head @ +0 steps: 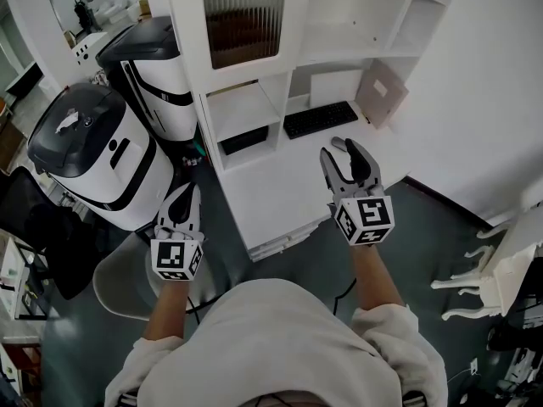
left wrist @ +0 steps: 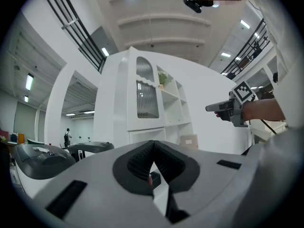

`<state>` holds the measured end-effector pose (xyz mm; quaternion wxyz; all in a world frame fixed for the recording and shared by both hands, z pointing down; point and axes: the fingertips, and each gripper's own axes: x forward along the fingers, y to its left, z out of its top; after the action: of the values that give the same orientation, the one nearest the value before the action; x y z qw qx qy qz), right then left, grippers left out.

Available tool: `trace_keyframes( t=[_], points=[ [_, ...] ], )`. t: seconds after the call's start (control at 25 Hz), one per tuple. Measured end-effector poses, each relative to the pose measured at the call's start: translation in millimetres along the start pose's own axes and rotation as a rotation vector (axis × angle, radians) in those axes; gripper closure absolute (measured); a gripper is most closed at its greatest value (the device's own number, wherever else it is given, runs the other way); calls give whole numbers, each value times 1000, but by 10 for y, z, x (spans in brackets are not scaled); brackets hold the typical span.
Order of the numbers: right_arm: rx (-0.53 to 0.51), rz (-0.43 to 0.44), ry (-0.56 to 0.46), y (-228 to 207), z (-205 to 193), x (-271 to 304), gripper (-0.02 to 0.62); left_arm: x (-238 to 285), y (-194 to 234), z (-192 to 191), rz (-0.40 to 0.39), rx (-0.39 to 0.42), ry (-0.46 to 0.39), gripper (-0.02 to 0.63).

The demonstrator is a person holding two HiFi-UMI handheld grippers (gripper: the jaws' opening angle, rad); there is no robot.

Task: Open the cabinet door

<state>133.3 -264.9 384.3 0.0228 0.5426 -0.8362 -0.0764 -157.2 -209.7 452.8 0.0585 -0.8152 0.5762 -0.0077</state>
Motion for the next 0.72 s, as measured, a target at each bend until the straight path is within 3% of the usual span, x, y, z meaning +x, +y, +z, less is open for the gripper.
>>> trace_keyframes(
  t=[0.72],
  points=[
    [-50, -6, -64, -370, 637, 514, 371, -34, -9, -62, 26, -14, 12, 607]
  ],
)
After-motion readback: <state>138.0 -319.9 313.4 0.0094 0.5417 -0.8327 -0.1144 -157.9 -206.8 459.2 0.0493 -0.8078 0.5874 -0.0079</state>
